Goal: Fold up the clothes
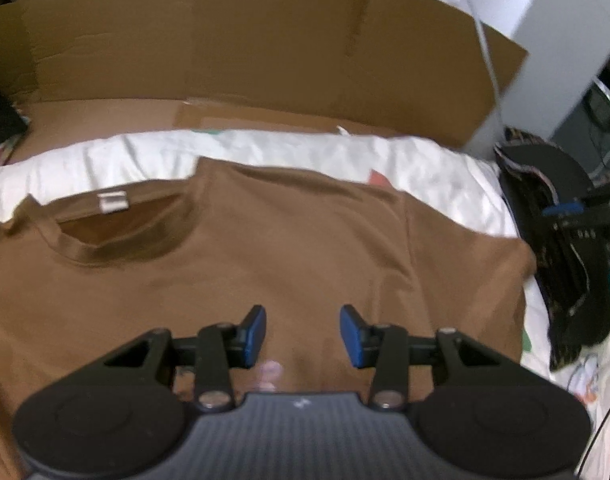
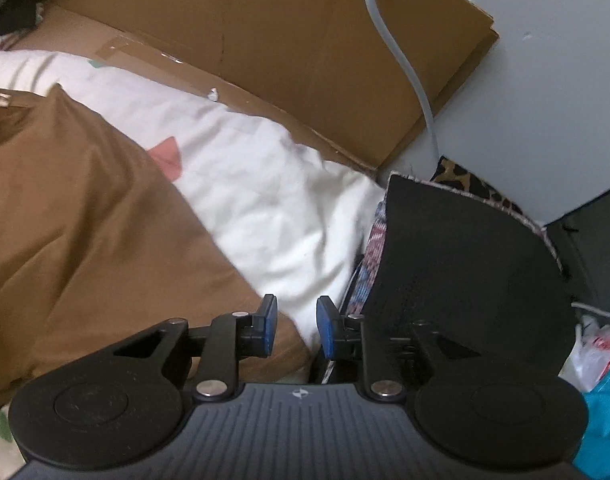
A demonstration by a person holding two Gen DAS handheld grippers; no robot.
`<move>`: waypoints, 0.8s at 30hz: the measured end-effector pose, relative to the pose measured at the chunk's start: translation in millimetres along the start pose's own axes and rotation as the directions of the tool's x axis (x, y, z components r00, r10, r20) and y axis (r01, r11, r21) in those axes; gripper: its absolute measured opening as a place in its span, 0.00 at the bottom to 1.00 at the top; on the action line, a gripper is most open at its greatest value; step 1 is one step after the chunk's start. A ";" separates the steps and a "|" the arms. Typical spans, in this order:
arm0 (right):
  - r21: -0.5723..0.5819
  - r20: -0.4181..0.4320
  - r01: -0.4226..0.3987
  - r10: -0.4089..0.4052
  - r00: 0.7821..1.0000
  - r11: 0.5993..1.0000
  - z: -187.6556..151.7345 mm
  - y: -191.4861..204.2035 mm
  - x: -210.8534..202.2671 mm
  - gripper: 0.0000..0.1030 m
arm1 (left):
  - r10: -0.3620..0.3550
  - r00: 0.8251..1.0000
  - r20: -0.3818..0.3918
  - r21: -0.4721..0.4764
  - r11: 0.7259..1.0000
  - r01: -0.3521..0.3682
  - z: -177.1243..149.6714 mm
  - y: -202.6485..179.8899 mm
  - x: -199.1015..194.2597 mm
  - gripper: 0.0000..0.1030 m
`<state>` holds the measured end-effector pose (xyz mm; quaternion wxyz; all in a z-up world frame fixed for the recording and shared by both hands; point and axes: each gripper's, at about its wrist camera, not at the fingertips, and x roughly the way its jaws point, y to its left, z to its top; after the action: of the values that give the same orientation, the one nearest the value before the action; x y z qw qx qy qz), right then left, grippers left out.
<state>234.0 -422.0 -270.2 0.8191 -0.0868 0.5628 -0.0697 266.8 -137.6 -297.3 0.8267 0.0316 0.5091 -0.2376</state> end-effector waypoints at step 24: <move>-0.078 -0.169 -0.068 0.054 0.984 0.995 -4.7 23.8 60.4 0.44 | -0.047 0.986 -0.157 0.303 0.948 0.093 -53.8 -94.8 46.3 0.62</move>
<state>251.6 -411.9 -332.0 0.7665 -0.0977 0.6342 -0.0279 199.2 -222.4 -344.8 0.7624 0.1602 0.5263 -0.3408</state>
